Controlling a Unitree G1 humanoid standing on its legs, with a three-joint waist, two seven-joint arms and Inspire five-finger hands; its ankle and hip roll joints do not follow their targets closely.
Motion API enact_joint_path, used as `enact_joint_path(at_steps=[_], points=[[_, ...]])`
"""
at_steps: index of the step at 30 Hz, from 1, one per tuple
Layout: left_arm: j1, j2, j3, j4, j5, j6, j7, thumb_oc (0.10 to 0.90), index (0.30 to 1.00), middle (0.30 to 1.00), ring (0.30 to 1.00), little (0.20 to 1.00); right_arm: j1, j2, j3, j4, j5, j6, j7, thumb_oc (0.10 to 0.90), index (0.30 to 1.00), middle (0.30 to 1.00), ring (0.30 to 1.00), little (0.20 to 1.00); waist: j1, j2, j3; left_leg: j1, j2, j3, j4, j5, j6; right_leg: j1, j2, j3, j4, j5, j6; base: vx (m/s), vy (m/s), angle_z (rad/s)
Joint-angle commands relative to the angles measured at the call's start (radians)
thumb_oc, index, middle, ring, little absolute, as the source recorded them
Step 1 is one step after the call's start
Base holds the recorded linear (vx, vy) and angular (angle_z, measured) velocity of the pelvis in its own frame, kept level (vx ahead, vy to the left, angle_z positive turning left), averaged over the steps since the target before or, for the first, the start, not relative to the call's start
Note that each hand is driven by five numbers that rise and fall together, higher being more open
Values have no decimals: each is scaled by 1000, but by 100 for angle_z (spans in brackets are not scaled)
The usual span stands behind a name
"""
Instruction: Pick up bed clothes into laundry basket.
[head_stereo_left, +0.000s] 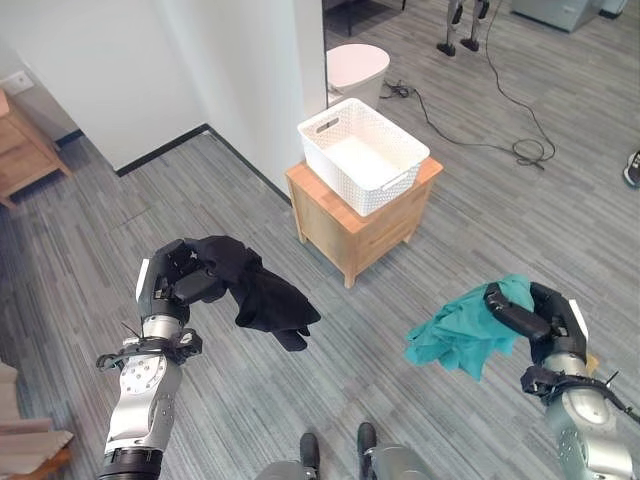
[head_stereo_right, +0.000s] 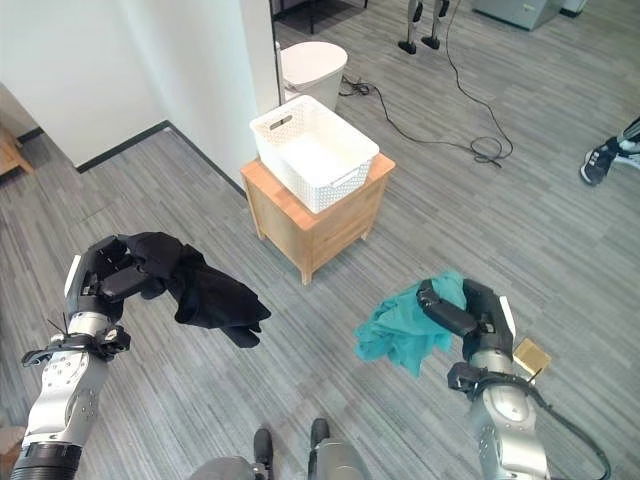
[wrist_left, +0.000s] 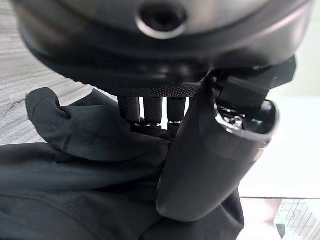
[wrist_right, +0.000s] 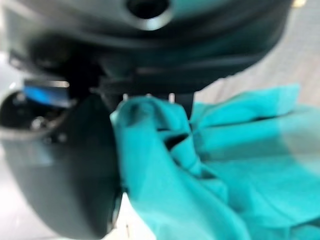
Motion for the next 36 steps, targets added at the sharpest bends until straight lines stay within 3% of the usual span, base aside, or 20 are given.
enact_joint_path(at_steps=[1, 5, 13, 17, 19, 20, 22, 24, 25, 26, 30, 32, 33, 34, 35, 36], points=[[-63, 142, 41, -47, -5, -114, 26, 400, 300, 300, 300, 300, -123, -56, -31, -38, 35, -115, 11, 400, 300, 300, 300, 300, 35, -100, -143, -42, 64, 10, 65, -61, -37, 127, -126, -62, -92, -74, 152, 2, 49, 35], [-17, 144, 73, -27, -21, -113, 34, 400, 300, 300, 300, 300, -183, -139, 6, -33, 21, -102, 42, 400, 300, 300, 300, 300, 75, -122, -140, -52, 57, -12, 67, -67, -31, 134, -135, -83, -90, -70, 160, 2, 33, 15], [54, 163, 138, -21, -3, -113, 40, 400, 300, 300, 300, 300, -218, -180, 27, -47, 0, -92, 63, 400, 300, 300, 300, 300, 104, -133, -132, -62, 45, -16, 69, -77, -21, 131, -142, -86, -99, -60, 170, 32, 45, 12], [52, 169, 140, -27, 1, -118, 46, 400, 300, 300, 300, 300, -231, -173, 42, -58, -34, -88, 66, 400, 300, 300, 300, 300, 102, -117, -112, -56, 43, -9, 79, -100, 2, 58, -158, -61, 39, -36, 196, 18, 75, 0], [48, 176, 137, -20, 0, -120, 38, 400, 300, 300, 300, 300, -228, -168, 41, -72, -50, -80, 71, 400, 300, 300, 300, 300, 91, -102, -87, -45, 46, 2, 93, -116, 18, -7, -167, -31, 199, 5, 225, 29, 117, -23], [40, 181, 129, -17, 1, -120, 32, 400, 300, 300, 300, 300, -211, -163, 26, -85, -61, -81, 80, 400, 300, 300, 300, 300, 63, -83, -70, -22, 54, -13, 100, -122, 21, -61, -148, 13, 307, 36, 231, 62, 83, -34], [29, 183, 122, -20, -1, -125, 30, 400, 300, 300, 300, 300, -194, -159, 11, -95, -72, -83, 74, 400, 300, 300, 300, 300, 51, -81, -63, -9, 56, -18, 104, -130, 16, -98, -142, 44, 326, 35, 226, 156, -32, -13], [2, 192, 115, -32, -14, -134, 29, 400, 300, 300, 300, 300, -185, -157, -15, -103, -67, -92, 62, 400, 300, 300, 300, 300, 34, -72, -62, 26, 83, -13, 98, -152, -14, -147, -196, 30, 226, 35, 211, 347, -208, -8], [-24, 193, 96, -37, -35, -141, 29, 400, 300, 300, 300, 300, -184, -163, -27, -92, -51, -101, 44, 400, 300, 300, 300, 300, 14, -82, -64, 57, 98, -17, 95, -177, -49, -163, -238, 35, 86, 46, 217, 398, -287, -12], [-37, 195, 85, -39, -35, -143, 32, 400, 300, 300, 300, 300, -182, -168, -32, -93, -46, -105, 39, 400, 300, 300, 300, 300, 1, -84, -64, 81, 109, -22, 91, -188, -65, -164, -246, 33, 7, 64, 227, 325, -226, -11], [-87, 207, 54, -70, -37, -161, 28, 400, 300, 300, 300, 300, -176, -193, -45, -110, -41, -112, 35, 400, 300, 300, 300, 300, -30, -88, -78, 153, 156, -29, 80, -215, -104, -155, -237, 41, -79, 91, 254, 317, -272, 12], [-102, 205, 57, -92, -34, -176, 22, 400, 300, 300, 300, 300, -167, -216, -53, -128, -29, -121, 45, 400, 300, 300, 300, 300, -43, -91, -108, 167, 193, -51, 111, -164, -127, -136, -190, 59, -22, 62, 224, 346, -353, 54], [-93, 194, 64, -98, -44, -180, 14, 400, 300, 300, 300, 300, -174, -219, -53, -124, -18, -125, 49, 400, 300, 300, 300, 300, -39, -92, -111, 150, 205, -71, 158, -86, -137, -128, -167, 65, -13, 60, 205, 238, -326, 39], [-80, 186, 78, -109, -56, -181, 10, 400, 300, 300, 300, 300, -183, -225, -48, -121, -6, -129, 51, 400, 300, 300, 300, 300, -37, -86, -116, 113, 223, -97, 249, -9, -141, -110, -143, 51, -4, 37, 180, 230, -420, 10], [-66, 178, 99, -121, -71, -184, 11, 400, 300, 300, 300, 300, -187, -234, -48, -120, 16, -136, 54, 400, 300, 300, 300, 300, -28, -101, -117, 78, 231, -105, 345, 73, -132, -84, -131, 45, -18, 28, 148, 351, -621, -5], [-54, 173, 107, -153, -83, -183, 2, 400, 300, 300, 300, 300, -196, -273, -52, -102, 32, -144, 40, 400, 300, 300, 300, 300, -9, -135, -96, -23, 247, -87, 536, 119, -112, -13, -124, 29, -52, 0, 99, 230, -491, -2]])
